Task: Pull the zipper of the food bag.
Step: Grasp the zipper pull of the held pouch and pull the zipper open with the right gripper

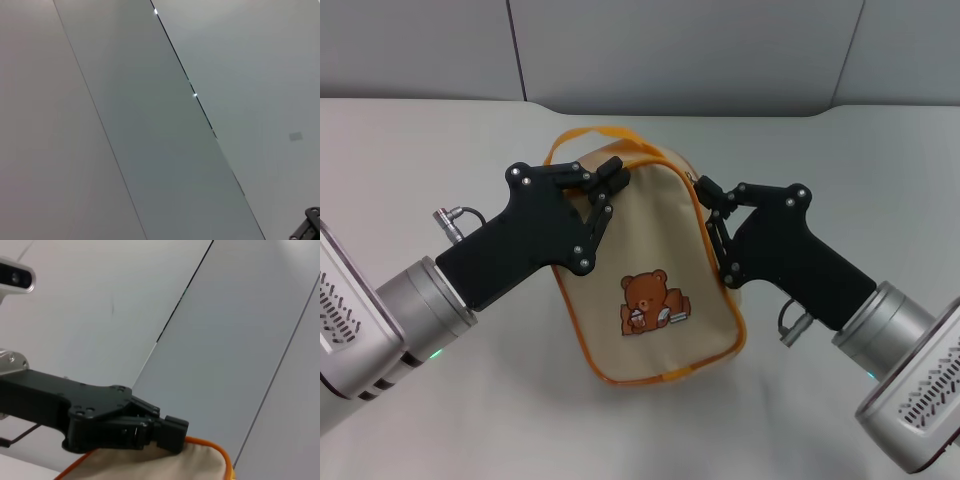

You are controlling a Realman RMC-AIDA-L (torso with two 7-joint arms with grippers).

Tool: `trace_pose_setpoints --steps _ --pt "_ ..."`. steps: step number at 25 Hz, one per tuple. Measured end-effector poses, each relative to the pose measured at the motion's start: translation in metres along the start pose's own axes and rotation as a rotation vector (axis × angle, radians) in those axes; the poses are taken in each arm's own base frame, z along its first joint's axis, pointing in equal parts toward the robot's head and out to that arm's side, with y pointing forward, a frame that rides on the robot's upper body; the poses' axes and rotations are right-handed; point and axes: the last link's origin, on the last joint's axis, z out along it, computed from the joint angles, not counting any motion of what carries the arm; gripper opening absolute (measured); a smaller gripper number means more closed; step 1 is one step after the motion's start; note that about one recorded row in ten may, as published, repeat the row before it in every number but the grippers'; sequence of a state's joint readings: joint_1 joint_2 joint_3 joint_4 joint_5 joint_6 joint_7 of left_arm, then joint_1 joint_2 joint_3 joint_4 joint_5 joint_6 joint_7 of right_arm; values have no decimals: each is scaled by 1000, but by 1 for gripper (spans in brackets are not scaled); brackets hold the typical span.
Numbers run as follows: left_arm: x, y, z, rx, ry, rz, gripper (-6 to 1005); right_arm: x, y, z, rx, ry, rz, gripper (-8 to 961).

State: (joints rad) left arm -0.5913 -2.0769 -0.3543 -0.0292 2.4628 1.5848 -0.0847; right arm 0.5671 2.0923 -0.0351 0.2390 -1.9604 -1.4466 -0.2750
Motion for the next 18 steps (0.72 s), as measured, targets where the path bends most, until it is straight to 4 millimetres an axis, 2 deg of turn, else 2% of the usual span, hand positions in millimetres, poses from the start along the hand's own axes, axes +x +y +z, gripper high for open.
trace_pose_setpoints --steps 3,6,7,8,9,10,15,18 --pt "0 0 0 1 0 0 40 2 2 -5 5 12 7 5" --pt "0 -2 1 8 1 1 39 5 6 -20 25 38 17 3" --pt "0 -2 1 13 1 2 39 6 9 -28 38 50 22 6" --pt "0 -3 1 17 2 2 39 8 13 -46 66 71 32 9" --pt "0 -4 1 22 2 2 39 8 15 -54 79 83 38 12" --pt "0 -4 1 25 3 2 38 8 15 -54 79 83 38 14" --pt "1 -6 2 31 6 4 37 12 28 -100 131 162 59 28" --pt "1 -6 3 31 8 3 36 8 27 -120 175 160 57 36"
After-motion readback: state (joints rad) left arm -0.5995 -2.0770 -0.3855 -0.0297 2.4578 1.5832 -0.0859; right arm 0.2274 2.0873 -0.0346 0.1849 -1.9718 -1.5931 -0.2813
